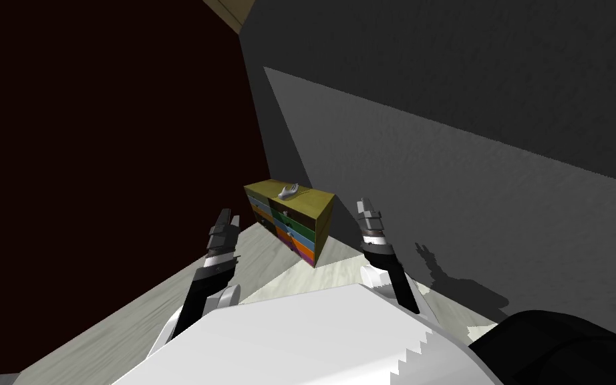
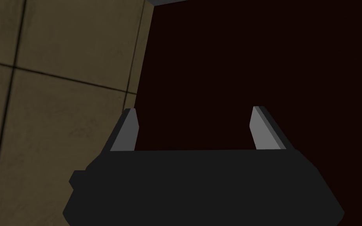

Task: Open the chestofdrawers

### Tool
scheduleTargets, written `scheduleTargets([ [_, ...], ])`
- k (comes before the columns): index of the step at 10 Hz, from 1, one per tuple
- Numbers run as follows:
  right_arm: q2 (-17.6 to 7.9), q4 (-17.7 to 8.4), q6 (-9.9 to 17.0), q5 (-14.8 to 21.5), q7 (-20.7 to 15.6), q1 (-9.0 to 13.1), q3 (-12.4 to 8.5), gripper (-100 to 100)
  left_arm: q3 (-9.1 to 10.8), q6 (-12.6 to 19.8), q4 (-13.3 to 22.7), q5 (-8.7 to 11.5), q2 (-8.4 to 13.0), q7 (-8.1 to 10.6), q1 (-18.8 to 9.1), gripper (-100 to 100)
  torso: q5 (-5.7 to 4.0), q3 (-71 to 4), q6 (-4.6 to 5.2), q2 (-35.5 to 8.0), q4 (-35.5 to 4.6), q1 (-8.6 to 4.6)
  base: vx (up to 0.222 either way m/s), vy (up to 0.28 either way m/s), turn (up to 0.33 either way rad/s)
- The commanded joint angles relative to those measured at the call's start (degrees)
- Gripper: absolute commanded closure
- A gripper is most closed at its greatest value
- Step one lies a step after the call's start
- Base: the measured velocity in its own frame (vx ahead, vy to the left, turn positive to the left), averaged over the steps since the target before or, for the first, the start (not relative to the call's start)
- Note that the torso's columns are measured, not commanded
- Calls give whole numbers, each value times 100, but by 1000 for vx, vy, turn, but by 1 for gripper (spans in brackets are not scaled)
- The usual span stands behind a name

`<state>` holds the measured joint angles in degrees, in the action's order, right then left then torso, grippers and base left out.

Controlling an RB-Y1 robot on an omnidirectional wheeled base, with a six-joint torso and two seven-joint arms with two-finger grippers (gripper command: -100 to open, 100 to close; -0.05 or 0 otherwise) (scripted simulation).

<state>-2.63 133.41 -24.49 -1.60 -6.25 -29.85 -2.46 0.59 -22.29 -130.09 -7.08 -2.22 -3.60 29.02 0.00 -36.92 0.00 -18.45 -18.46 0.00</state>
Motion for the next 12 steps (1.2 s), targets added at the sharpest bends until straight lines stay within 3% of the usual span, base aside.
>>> scheduleTargets([
  [1,0,0,0,0,0,0,0,0,0,0,0,0,0,0,0,0,0,-844,0,-424,-423,0,0,0,0],
  [4,0,0,0,0,0,0,0,0,0,0,0,0,0,0,0,0,0,-3381,0,-1693,-1692,0,0,0,0],
  [5,0,1,0,0,0,0,0,0,-12,15,50,-10,256,-6,-21,-100,0,-4227,0,-2116,-2114,0,17,2,-16],
  [8,0,-2,0,0,0,-1,0,0,-56,72,239,-46,728,-28,-98,-100,1,-4764,0,-2370,-2374,4,35,10,-43],
  [12,0,-2,0,0,0,-2,0,0,-169,218,724,-139,1090,-85,-297,-100,1,-4772,1,-2370,-2379,5,88,22,-69],
])
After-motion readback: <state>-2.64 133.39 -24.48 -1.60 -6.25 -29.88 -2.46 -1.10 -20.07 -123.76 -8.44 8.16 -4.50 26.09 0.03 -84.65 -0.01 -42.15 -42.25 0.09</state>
